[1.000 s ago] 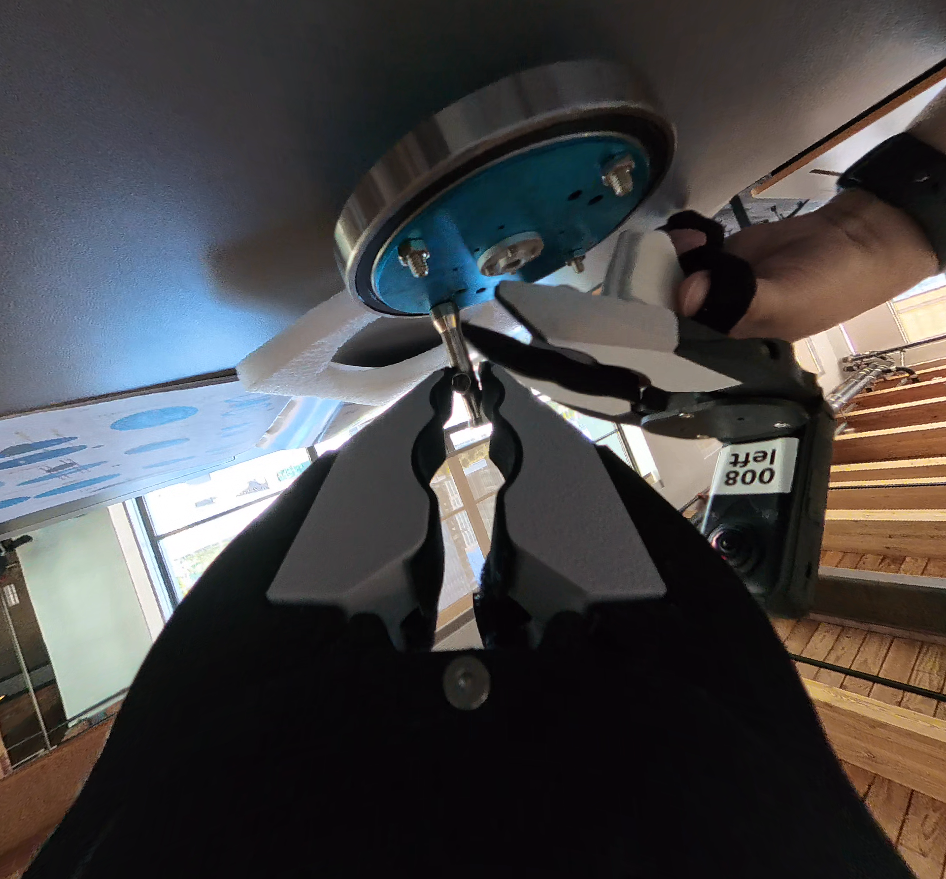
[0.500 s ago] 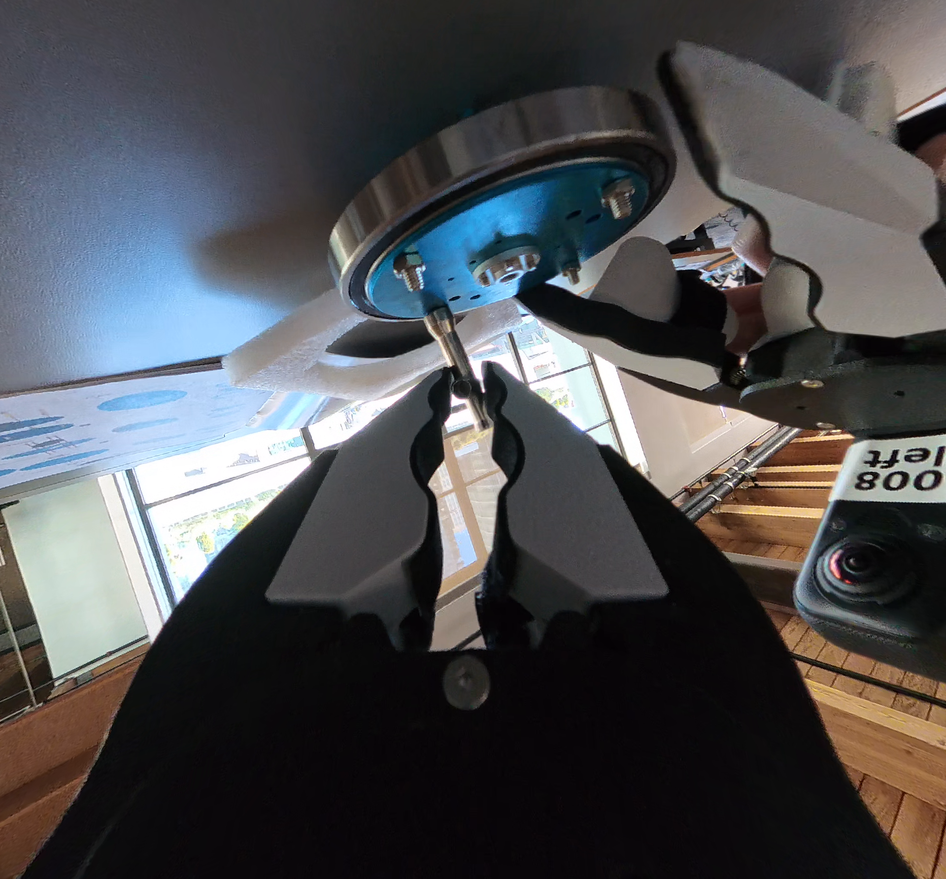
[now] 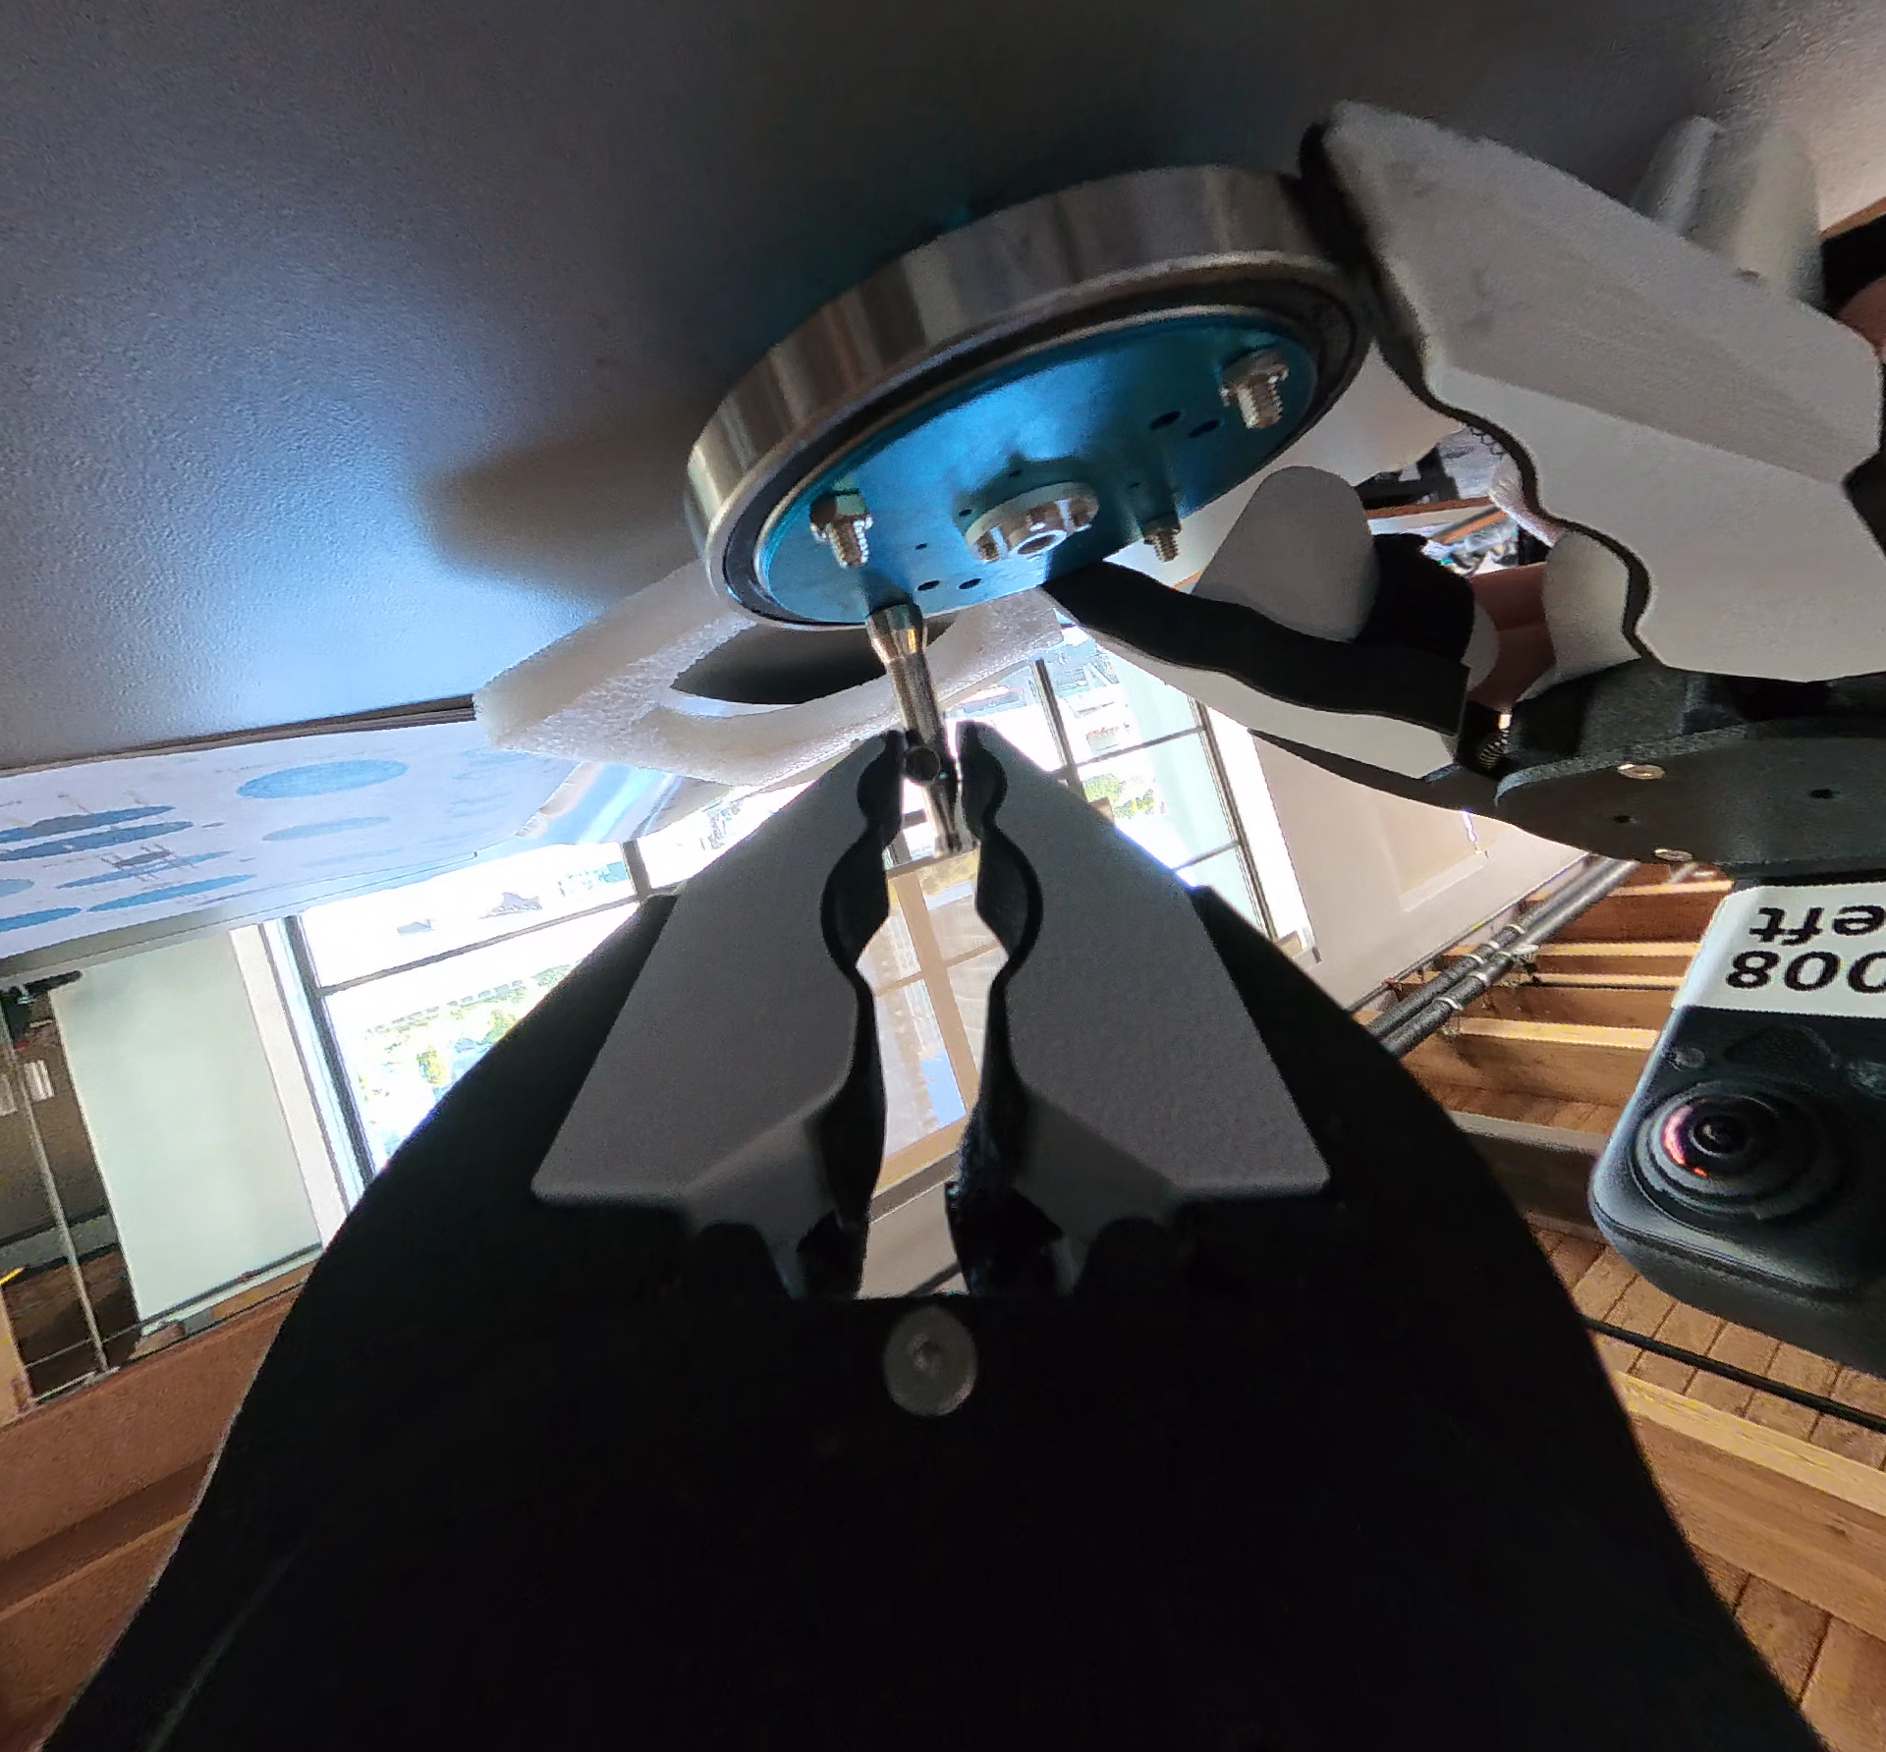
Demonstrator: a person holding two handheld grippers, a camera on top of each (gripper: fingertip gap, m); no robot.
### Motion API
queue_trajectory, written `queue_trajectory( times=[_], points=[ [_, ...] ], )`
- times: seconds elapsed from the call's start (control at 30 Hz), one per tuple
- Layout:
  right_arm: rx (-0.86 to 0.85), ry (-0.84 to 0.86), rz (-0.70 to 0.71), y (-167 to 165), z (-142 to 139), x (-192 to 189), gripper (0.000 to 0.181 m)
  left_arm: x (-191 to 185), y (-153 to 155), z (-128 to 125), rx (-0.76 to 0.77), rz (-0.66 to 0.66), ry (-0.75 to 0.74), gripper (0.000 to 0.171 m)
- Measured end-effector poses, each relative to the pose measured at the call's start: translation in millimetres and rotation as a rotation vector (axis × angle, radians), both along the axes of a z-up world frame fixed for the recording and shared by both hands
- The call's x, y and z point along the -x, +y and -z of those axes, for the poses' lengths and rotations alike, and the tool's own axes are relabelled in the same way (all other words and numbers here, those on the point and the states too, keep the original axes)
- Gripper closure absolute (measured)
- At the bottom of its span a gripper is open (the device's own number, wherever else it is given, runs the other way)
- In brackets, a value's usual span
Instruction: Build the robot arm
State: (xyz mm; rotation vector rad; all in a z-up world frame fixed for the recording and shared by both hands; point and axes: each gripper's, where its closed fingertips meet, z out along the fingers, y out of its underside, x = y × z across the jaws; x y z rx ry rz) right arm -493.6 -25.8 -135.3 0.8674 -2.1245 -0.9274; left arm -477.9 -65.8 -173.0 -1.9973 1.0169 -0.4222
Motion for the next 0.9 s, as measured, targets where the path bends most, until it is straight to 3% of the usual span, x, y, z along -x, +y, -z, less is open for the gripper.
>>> queue_trajectory(
  times=[0.2,0.3,0.57,0.9],
  points=[
    [0.003,0.042,0.061,4.3,-6.7,6.6,0.156,-0.1,-0.2,-0.1,-0.002,-0.001,0.002,0.082],
    [0.015,0.035,0.072,2.8,-5.6,4.5,0.167,-0.1,-0.2,-0.2,-0.001,-0.001,0.001,0.082],
    [0.005,0.039,0.056,2.6,-4.7,2.4,0.170,-1.6,-0.4,0.1,0.001,0.002,0.001,0.081],
    [0.027,0.008,0.154,6.1,-2.9,-0.7,0.169,-5.4,1.1,1.3,-0.002,-0.020,0.012,0.080]
  ],
)
